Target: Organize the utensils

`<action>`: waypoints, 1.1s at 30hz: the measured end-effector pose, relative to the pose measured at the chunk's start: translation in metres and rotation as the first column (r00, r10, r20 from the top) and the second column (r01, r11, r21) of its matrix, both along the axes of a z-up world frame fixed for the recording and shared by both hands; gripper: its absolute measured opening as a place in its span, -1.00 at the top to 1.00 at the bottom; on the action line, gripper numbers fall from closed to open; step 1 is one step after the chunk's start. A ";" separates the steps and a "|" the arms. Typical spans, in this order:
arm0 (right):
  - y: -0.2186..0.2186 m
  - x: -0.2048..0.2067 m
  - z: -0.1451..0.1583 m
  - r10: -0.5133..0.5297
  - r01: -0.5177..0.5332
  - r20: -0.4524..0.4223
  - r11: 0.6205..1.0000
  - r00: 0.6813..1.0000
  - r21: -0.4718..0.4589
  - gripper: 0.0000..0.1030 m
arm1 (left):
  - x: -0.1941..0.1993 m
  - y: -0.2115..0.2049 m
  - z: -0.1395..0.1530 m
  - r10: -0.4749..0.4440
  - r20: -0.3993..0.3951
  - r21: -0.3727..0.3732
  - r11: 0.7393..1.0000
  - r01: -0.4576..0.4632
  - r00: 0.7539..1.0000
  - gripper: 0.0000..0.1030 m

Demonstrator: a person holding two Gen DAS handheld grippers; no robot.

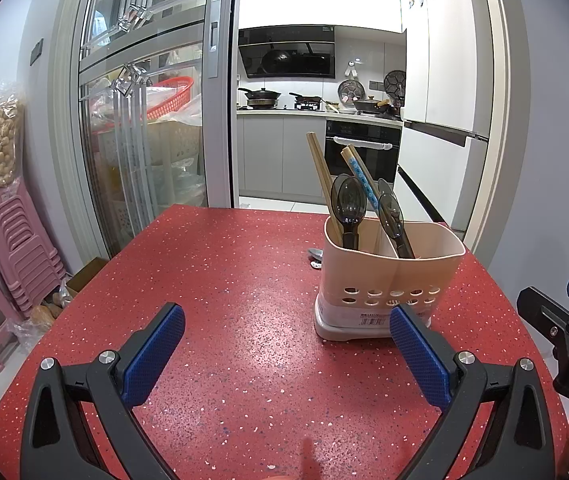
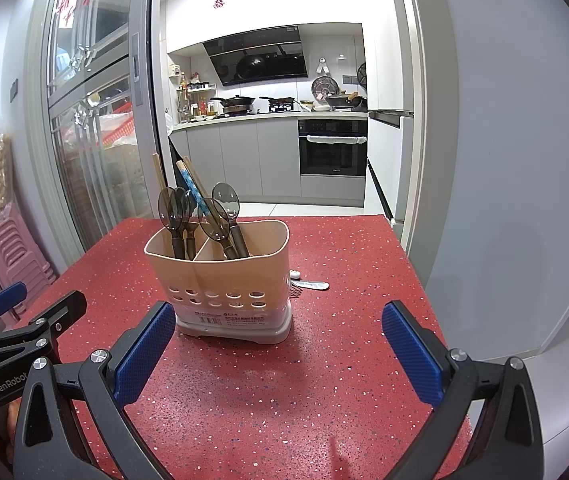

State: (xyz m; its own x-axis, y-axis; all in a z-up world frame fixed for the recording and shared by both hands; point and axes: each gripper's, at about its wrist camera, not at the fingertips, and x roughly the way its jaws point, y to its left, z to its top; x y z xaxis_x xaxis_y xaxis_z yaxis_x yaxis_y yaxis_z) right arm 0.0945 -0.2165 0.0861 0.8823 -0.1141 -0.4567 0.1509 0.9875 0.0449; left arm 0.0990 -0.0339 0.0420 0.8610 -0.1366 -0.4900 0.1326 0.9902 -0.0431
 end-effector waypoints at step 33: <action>0.002 0.000 0.001 0.001 -0.001 -0.001 1.000 1.000 0.001 -0.99 | 0.000 0.004 -0.001 0.002 -0.017 -0.004 1.000 -0.002 1.000 -1.00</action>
State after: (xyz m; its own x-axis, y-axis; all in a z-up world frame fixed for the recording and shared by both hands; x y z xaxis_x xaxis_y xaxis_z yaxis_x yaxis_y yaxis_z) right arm 0.0946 -0.2148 0.0866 0.8819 -0.1125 -0.4578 0.1499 0.9876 0.0461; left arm 0.0990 -0.0296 0.0410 0.8527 -0.1371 -0.5041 0.1300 0.9903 -0.0494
